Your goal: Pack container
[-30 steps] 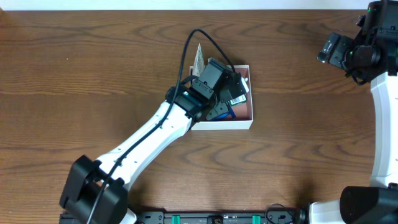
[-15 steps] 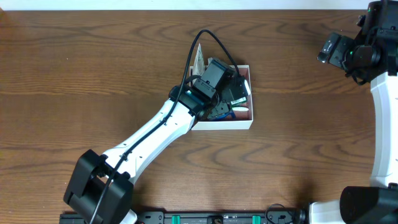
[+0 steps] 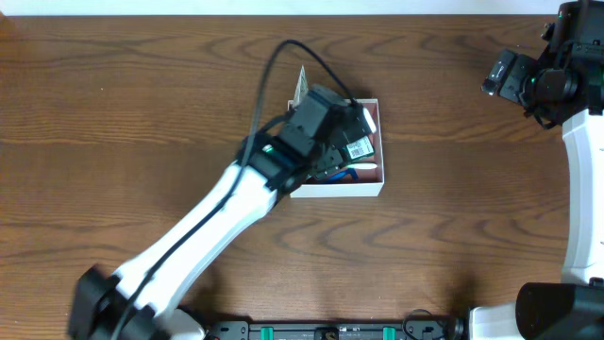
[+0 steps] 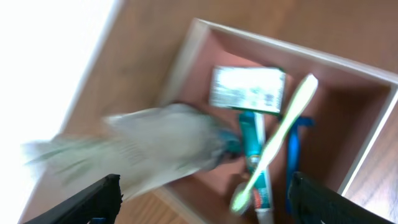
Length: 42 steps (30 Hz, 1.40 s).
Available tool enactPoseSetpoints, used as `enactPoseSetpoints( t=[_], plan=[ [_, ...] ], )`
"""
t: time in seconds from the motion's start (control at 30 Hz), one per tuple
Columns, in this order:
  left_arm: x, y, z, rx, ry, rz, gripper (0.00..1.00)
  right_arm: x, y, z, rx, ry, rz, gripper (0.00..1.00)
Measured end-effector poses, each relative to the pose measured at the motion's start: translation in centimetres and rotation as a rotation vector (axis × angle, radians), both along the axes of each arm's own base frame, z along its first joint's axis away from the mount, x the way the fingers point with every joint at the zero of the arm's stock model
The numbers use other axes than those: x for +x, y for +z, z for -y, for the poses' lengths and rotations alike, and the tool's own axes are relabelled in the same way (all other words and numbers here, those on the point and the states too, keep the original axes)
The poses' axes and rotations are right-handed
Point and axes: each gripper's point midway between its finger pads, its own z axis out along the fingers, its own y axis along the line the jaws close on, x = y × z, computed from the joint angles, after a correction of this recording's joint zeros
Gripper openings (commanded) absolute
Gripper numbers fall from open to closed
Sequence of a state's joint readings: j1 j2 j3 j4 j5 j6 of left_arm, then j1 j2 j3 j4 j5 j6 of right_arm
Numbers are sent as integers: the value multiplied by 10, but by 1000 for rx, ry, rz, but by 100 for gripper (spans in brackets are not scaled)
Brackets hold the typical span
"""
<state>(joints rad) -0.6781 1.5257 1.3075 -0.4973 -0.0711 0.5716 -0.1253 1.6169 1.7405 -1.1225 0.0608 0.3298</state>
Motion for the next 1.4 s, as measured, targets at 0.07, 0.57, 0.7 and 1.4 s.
enactPoseSetpoints(
  t=[0.07,0.57,0.7,1.4],
  plan=[
    [-5,35,-16,-69,93,55,91,0,0,0,0,0,0,99],
    [-111,147,-149,-584,658,94,98,0,0,0,0,0,0,99],
    [-130,145,-165,-586,680,80,98,0,0,0,0,0,-1,99],
    [-163,85,-225,-696,945,35,98,0,0,0,0,0,0,99]
  ],
)
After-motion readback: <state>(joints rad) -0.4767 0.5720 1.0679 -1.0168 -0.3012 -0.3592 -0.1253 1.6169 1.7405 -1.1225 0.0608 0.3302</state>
